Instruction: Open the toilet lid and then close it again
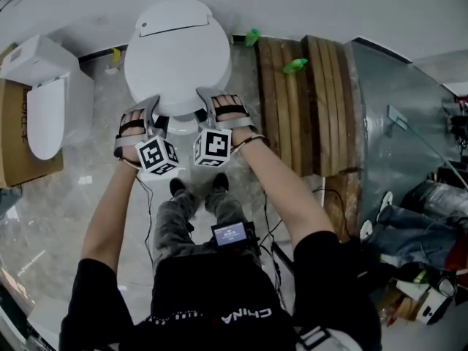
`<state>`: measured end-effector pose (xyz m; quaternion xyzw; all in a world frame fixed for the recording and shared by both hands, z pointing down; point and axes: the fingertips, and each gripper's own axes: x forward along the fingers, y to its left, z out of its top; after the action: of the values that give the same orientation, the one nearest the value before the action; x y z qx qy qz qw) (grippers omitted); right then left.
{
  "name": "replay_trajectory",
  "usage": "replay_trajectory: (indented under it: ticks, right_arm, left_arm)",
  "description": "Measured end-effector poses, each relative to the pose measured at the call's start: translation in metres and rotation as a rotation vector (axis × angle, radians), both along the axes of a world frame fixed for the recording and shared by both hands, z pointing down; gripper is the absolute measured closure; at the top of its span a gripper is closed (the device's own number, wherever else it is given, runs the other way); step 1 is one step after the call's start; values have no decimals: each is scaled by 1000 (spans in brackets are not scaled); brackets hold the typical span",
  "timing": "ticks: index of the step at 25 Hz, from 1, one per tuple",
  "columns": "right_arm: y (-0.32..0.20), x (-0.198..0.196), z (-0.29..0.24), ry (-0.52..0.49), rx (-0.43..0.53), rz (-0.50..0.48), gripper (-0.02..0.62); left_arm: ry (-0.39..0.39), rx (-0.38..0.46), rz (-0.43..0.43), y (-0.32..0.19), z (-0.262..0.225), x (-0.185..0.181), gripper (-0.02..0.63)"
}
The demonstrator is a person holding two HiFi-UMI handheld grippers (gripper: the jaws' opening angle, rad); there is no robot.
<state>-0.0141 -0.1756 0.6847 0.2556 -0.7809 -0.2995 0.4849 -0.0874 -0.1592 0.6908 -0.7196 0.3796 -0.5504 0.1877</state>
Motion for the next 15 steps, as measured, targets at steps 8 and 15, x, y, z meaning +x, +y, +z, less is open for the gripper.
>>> replay_trajectory:
  ticks: [8, 15]
  right_arm:
    - [44, 10, 84, -19, 57, -9, 334]
    - [67, 10, 162, -41, 95, -7, 318]
  left_arm:
    - [-51, 78, 6, 42, 85, 9, 359]
    - [-68, 127, 20, 61, 163, 10, 341]
